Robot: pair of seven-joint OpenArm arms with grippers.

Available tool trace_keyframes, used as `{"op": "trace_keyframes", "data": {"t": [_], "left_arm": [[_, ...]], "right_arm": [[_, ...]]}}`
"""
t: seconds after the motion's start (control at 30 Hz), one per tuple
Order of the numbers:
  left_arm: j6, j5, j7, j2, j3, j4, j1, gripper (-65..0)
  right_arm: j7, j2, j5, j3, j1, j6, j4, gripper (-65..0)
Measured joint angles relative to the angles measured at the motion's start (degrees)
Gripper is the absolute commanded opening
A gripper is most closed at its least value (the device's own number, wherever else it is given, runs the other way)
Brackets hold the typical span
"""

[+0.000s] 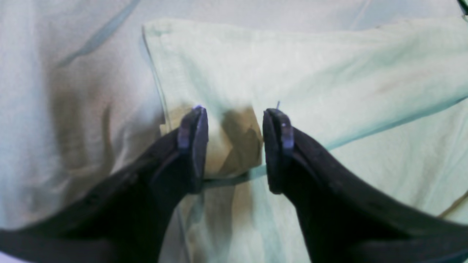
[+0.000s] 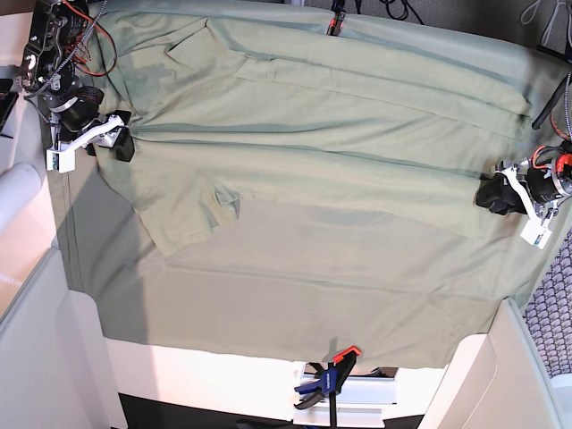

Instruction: Fold the T-shirt properly

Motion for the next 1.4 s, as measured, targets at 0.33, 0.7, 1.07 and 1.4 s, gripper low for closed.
{"op": "trace_keyframes", "data": {"t": [0.33,0.7,1.07,1.4], "left_arm": [[1.95,6.51,-4.61,1.81,-4.85,-2.73,-5.05,-36.1],[5.97,11.15,-10.32,7.52,-4.90,-20.02,-9.86,-36.1],[0.70,-0.74,-0.55,9.46,-4.96,-19.98,-10.08,-36.2],[0.72,-6.62,0.72,8.35,-4.87,-19.93,-10.10,-36.2]], "right_arm": [[0.26,0.02,0.00,0.00,0.17,0.00,0.00,-27.5],[0.31,-0.11,-0.22,0.13,0.50,-0.26,0.00,-27.5],[0.28,-0.11,-0.04,0.13,0.68,-0.24,0.00,-27.5],[0.46,-0.13,-0.33,0.13,4.26,-0.44,-0.02,-27.5]]}}
